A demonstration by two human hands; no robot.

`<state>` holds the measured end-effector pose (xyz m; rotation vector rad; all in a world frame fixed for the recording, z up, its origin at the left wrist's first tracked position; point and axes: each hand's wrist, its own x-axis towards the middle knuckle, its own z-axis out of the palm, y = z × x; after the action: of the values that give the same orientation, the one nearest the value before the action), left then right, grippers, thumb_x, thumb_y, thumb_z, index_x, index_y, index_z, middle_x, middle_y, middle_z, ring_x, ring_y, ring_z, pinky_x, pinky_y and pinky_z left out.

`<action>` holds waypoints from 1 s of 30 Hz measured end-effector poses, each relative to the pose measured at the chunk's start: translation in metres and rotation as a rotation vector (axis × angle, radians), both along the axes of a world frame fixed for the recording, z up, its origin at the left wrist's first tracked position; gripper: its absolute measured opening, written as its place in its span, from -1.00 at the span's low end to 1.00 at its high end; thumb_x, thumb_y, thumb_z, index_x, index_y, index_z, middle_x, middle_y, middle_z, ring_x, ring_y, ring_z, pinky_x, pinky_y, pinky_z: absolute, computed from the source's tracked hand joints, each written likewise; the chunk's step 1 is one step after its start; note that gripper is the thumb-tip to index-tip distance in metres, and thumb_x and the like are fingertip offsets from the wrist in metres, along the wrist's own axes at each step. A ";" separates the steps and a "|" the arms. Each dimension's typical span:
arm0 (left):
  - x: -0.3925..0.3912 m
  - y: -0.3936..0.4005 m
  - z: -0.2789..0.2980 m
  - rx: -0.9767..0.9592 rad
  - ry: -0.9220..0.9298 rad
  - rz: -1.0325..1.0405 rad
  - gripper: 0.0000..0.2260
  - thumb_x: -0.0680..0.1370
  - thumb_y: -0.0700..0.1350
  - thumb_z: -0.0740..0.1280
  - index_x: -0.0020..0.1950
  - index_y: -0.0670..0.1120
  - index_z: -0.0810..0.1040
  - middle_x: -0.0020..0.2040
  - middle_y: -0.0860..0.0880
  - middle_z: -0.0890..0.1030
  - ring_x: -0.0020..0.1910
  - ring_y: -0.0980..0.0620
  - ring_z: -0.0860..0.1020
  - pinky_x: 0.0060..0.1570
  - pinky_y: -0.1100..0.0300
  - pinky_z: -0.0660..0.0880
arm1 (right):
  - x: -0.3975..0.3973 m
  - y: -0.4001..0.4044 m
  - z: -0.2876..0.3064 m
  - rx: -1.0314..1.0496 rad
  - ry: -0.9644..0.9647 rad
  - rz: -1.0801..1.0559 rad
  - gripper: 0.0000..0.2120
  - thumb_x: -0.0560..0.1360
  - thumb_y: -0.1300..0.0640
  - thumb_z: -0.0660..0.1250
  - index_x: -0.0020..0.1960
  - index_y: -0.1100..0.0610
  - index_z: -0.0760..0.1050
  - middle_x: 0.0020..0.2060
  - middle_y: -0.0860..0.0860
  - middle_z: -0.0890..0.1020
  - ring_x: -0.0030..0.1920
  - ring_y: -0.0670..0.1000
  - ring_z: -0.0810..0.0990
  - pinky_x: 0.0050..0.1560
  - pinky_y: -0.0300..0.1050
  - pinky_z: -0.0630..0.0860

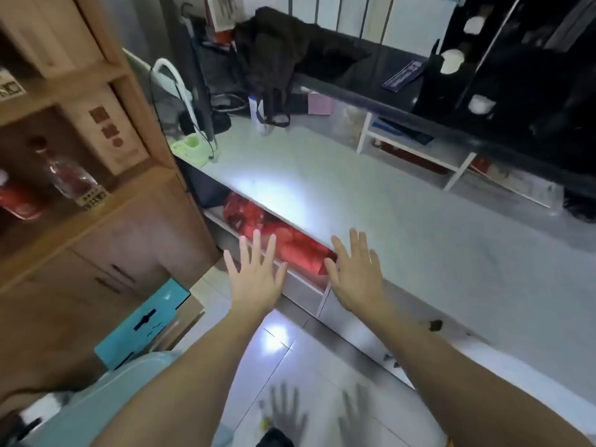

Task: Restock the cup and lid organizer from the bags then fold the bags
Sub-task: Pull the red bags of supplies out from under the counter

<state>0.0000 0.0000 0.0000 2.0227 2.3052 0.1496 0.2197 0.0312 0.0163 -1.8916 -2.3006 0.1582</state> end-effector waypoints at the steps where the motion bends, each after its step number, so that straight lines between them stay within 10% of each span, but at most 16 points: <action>1: -0.011 0.001 -0.005 -0.056 -0.003 0.018 -0.39 0.67 0.28 -0.16 0.69 0.09 -0.03 0.69 -0.09 0.02 0.65 -0.23 0.05 0.52 -0.39 0.01 | -0.012 0.001 -0.006 -0.067 0.001 0.005 -0.44 0.69 -0.17 -0.02 0.62 0.01 0.24 0.65 0.21 0.14 0.65 0.25 0.07 0.53 0.29 0.23; 30: -0.134 0.121 -0.096 -0.387 -0.043 0.059 -0.44 0.70 0.22 -0.17 0.69 0.08 -0.08 0.70 -0.04 -0.11 0.66 -0.14 -0.04 0.59 -0.21 0.00 | -0.170 0.110 -0.136 -0.556 0.132 0.030 -0.46 0.73 -0.13 -0.04 0.65 0.02 0.10 0.66 0.15 0.10 0.66 0.17 0.04 0.54 0.22 0.19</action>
<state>-0.1336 0.1209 -0.0959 1.7440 2.1630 -0.2305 0.0494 0.1407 -0.1197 -1.9884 -2.3578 0.9855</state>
